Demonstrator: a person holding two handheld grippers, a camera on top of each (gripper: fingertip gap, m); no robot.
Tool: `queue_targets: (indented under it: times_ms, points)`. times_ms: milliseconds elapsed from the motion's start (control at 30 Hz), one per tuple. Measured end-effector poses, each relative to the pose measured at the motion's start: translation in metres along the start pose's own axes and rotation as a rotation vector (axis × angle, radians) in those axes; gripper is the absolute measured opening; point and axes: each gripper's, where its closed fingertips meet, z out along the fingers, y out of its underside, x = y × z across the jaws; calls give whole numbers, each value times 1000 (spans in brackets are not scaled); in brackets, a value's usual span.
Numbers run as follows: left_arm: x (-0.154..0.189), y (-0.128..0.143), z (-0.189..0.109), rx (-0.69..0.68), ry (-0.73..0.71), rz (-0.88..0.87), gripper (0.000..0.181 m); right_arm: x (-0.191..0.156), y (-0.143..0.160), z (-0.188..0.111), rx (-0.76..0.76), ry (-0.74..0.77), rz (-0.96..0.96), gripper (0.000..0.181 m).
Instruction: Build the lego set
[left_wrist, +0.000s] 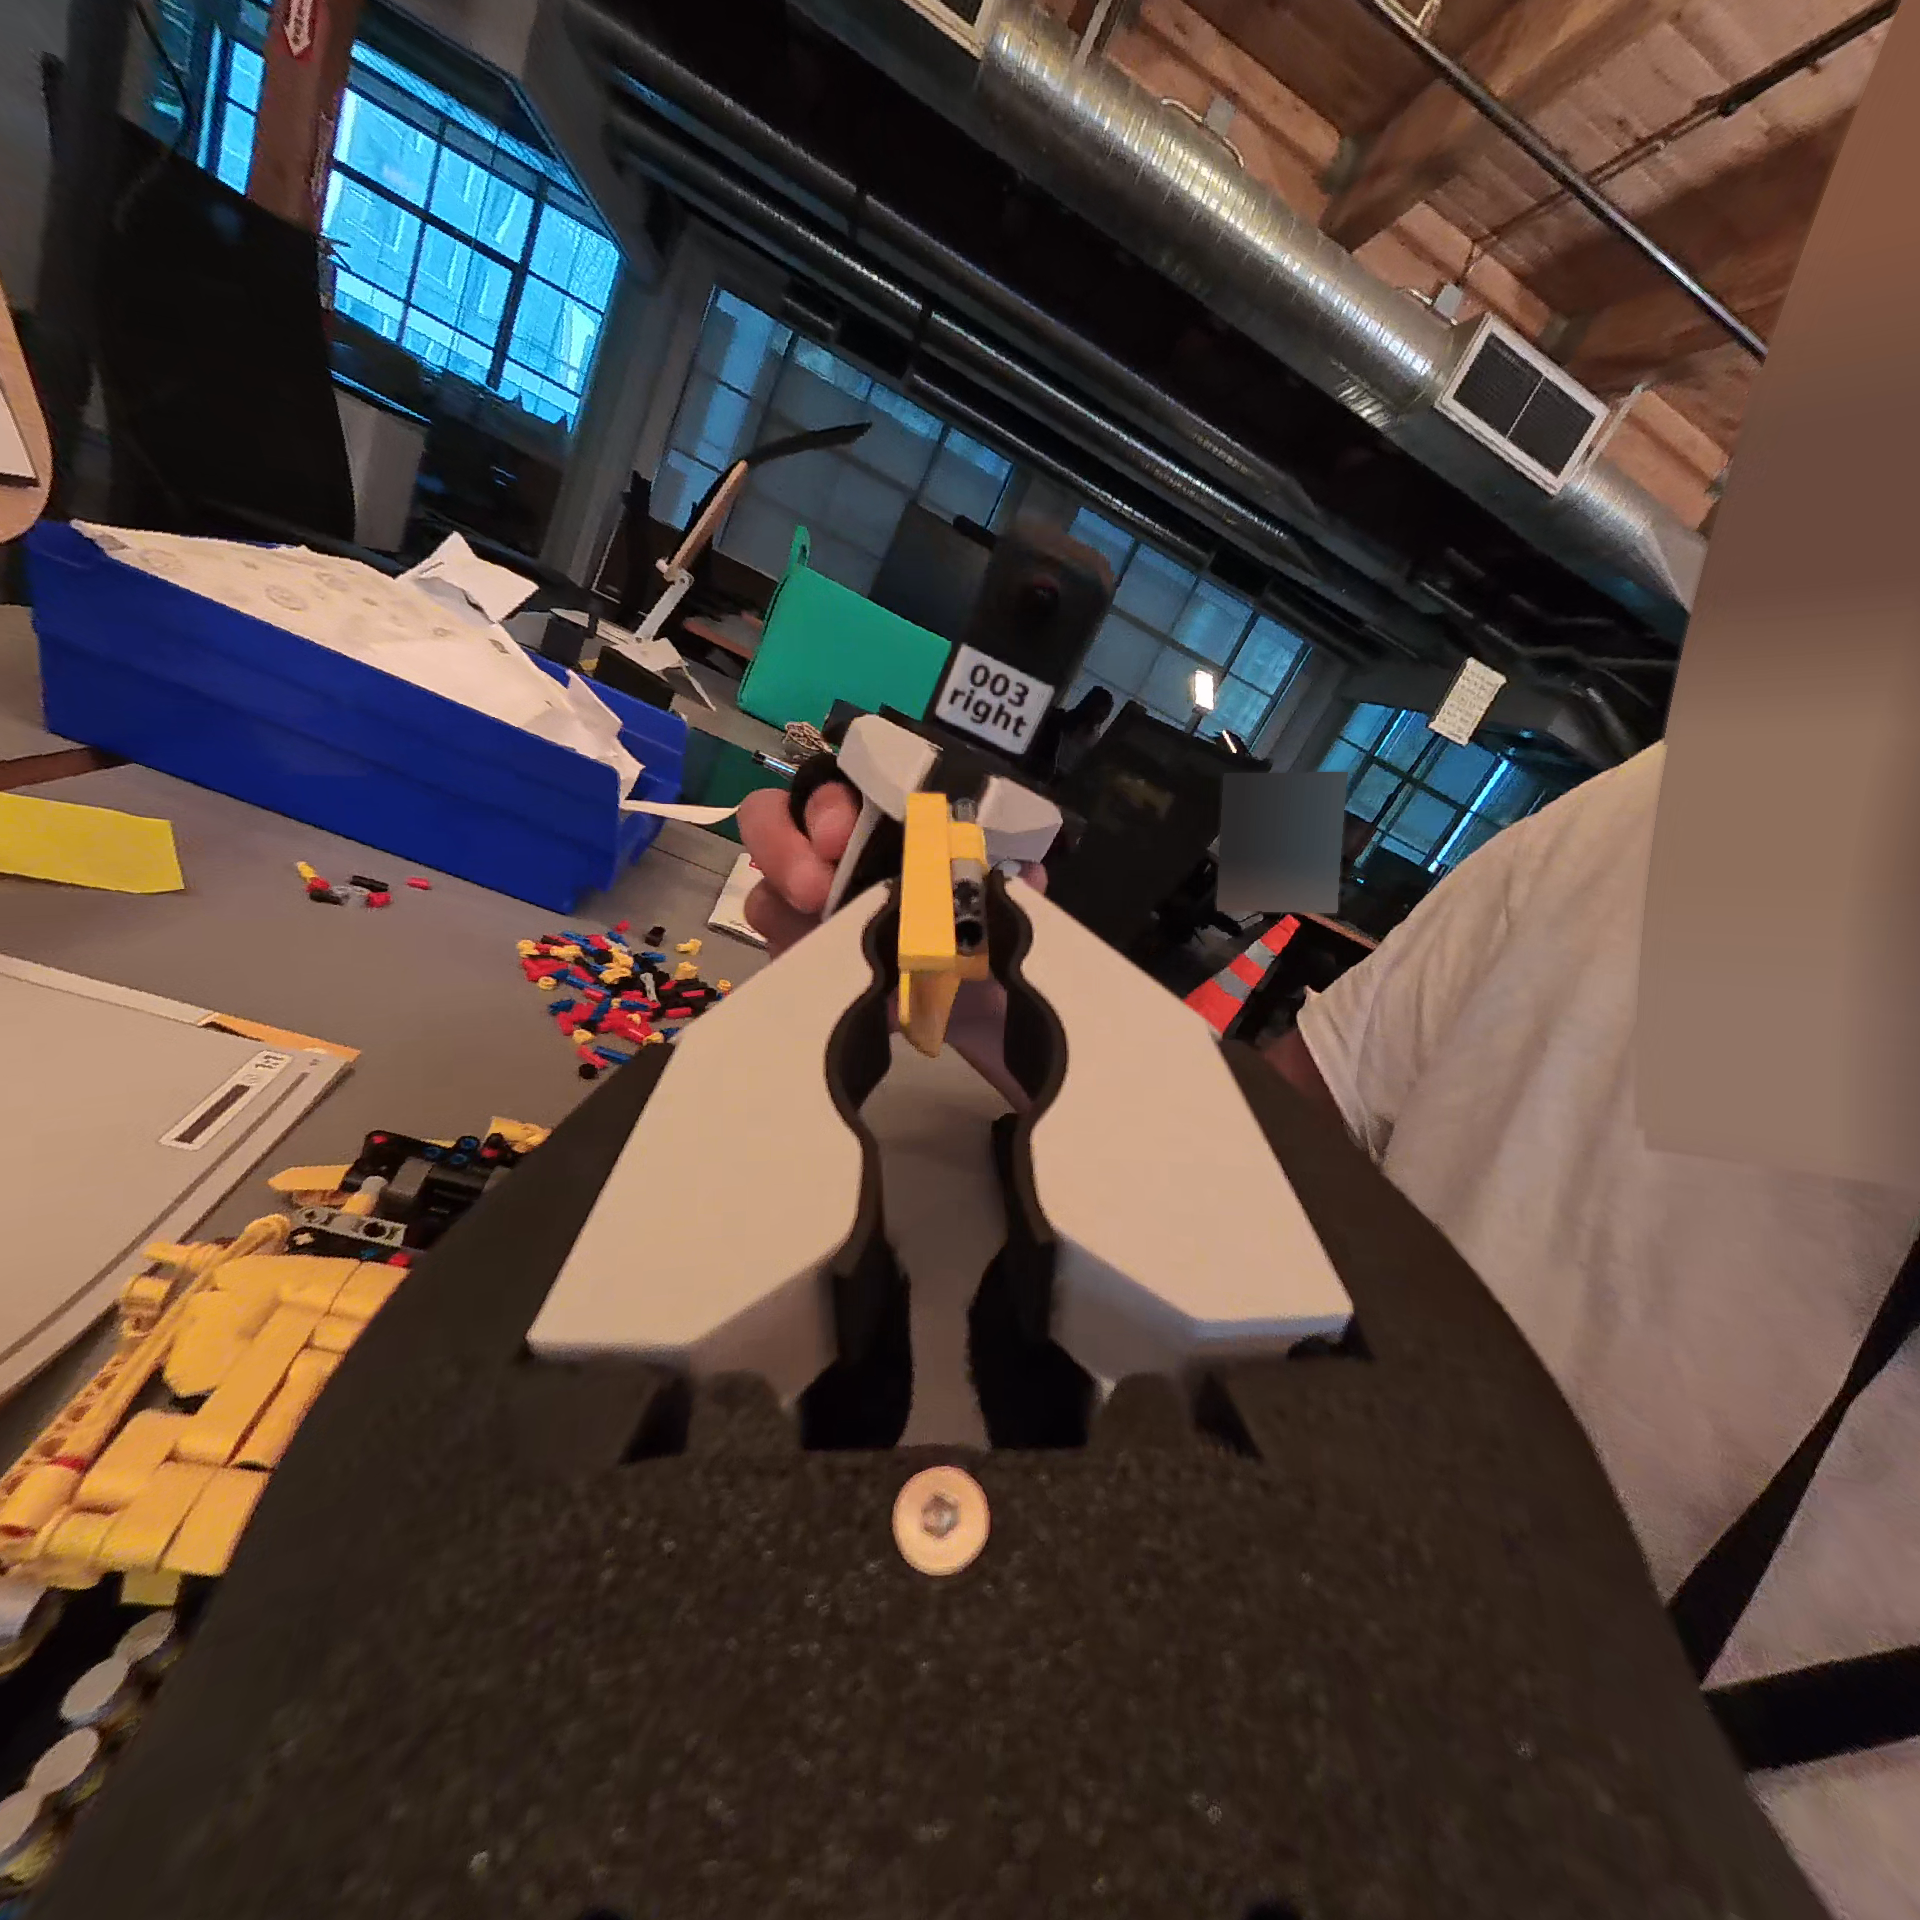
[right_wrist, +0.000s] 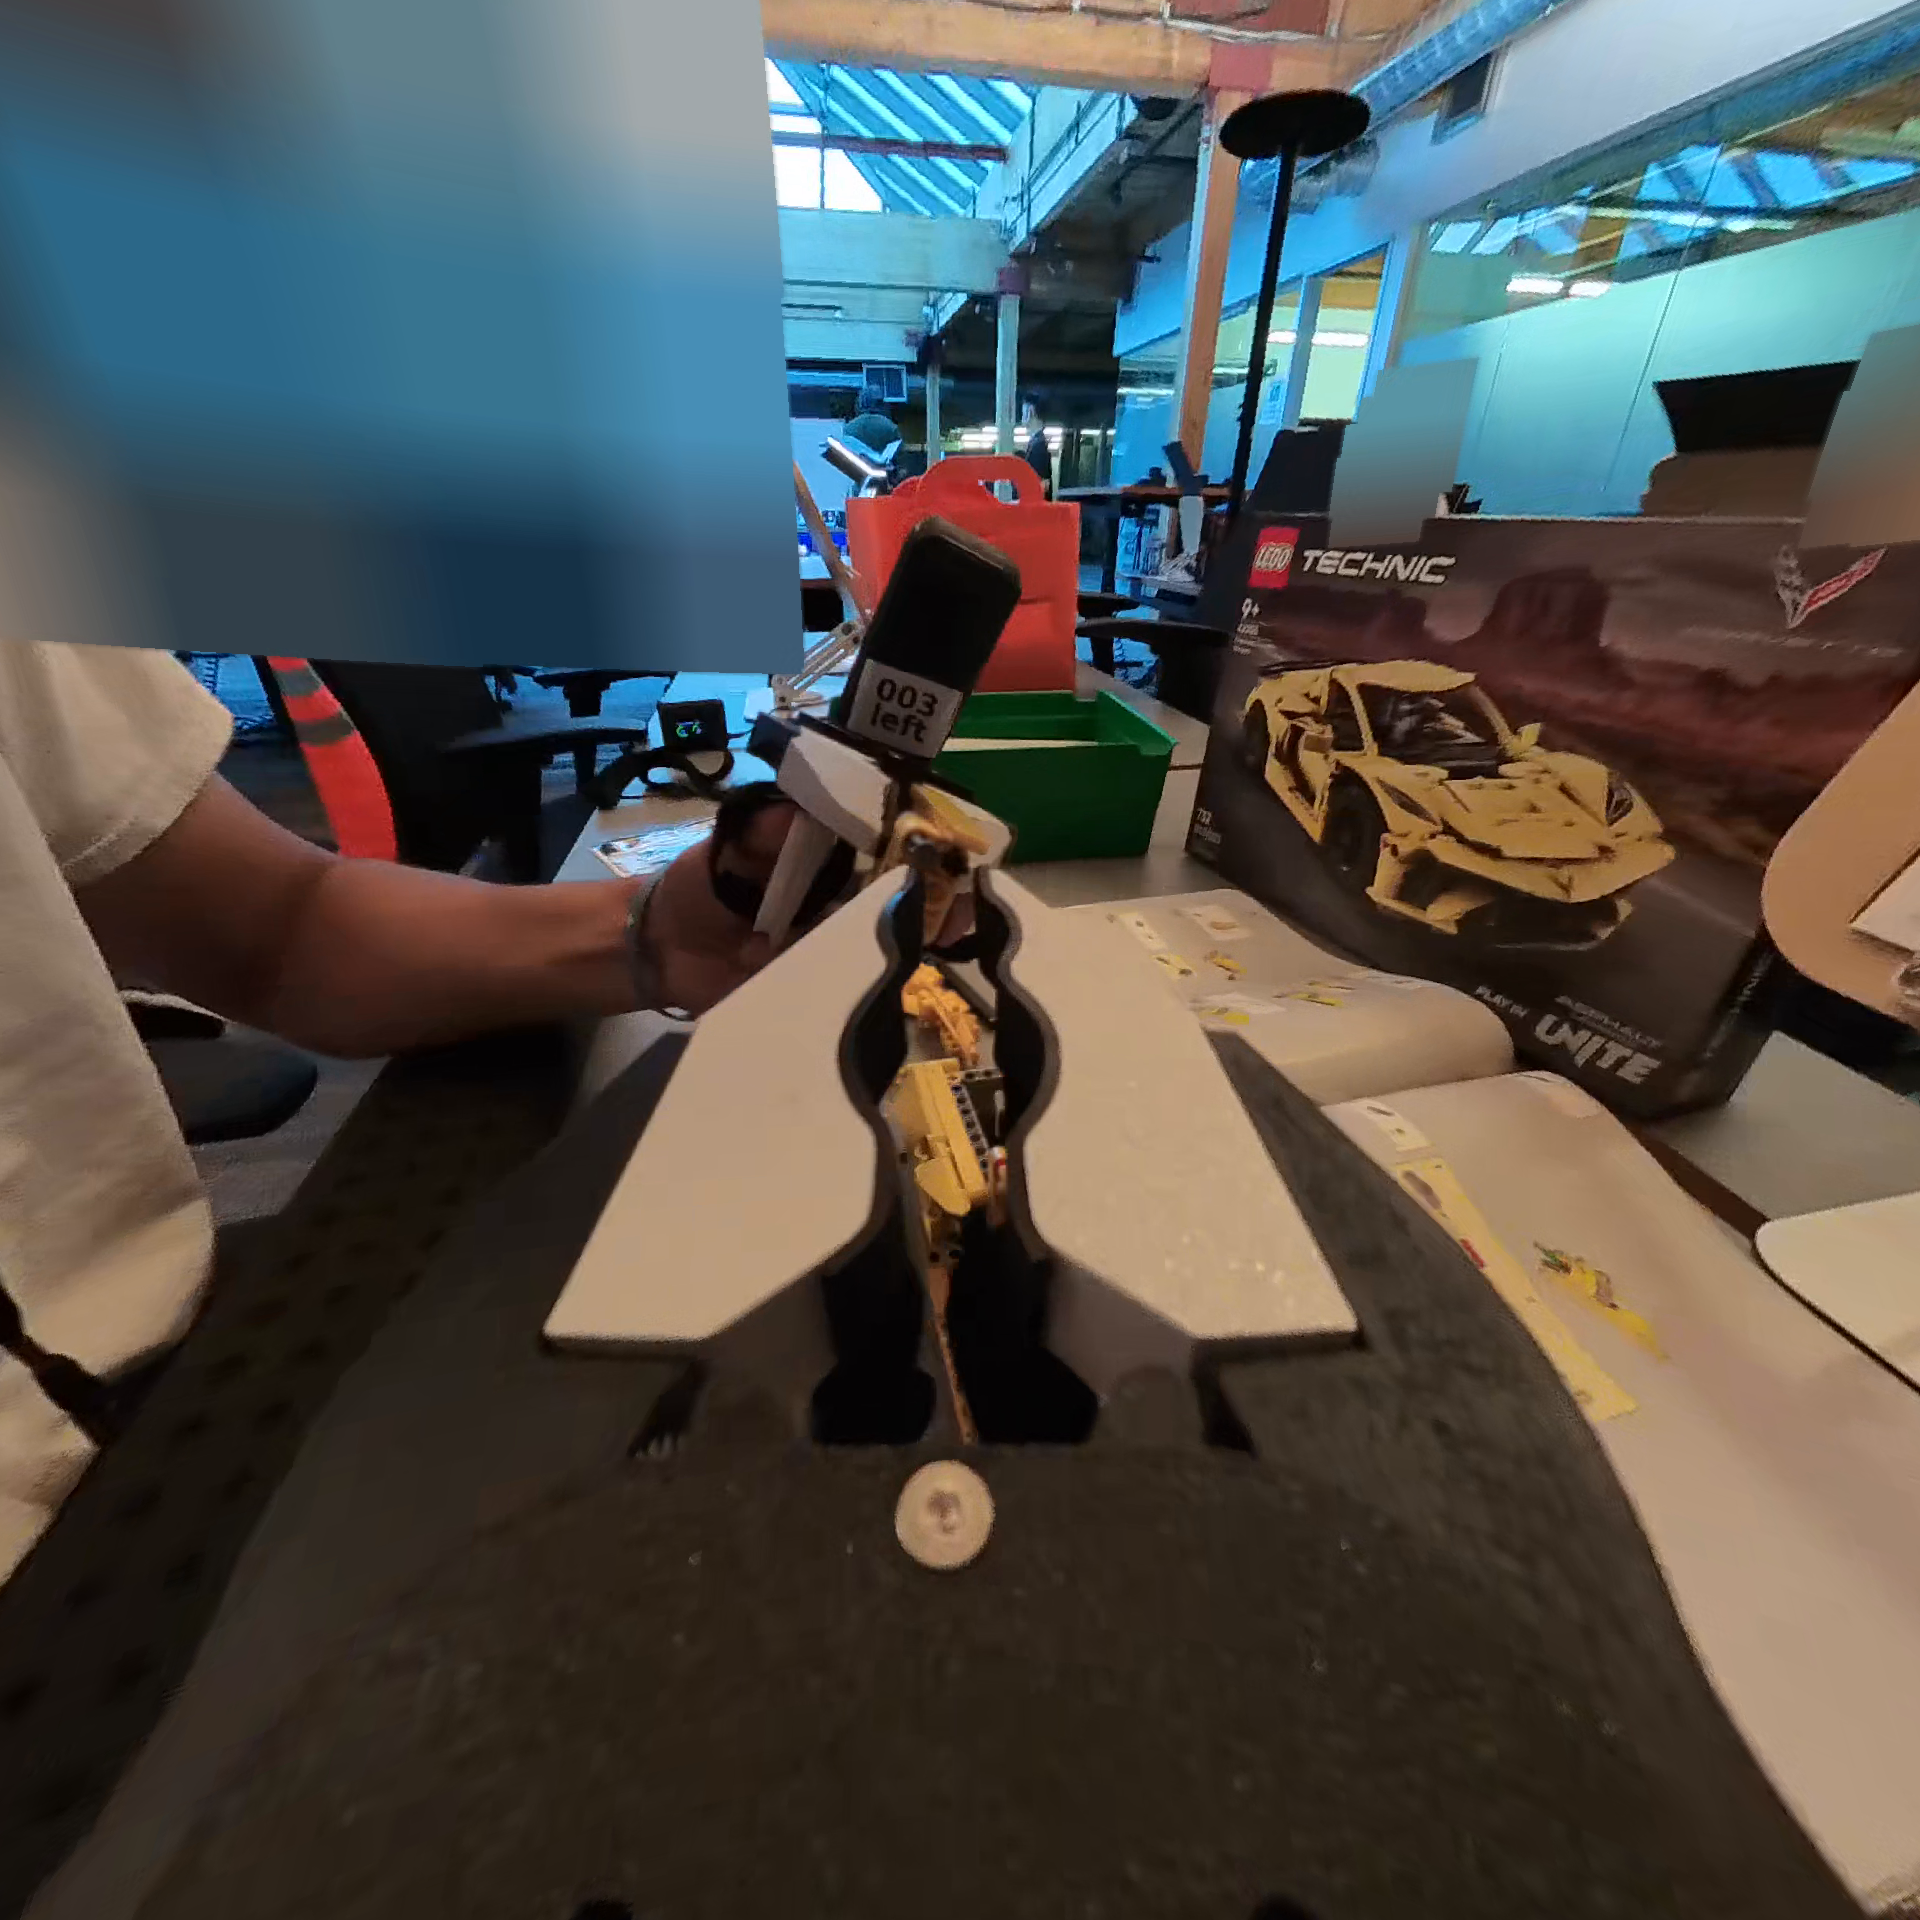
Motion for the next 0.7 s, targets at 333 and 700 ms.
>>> queue_targets:
  times_ms: [333, 700]
  points:
    - [1, 9, 2, -56, -3, 51, 15, -6, 6, -1, -50, -58, 57, 10]
    - [-4, 8, 0, -74, -80, 178, 15, -5, 7, 2, -49, -111, 257, 3]
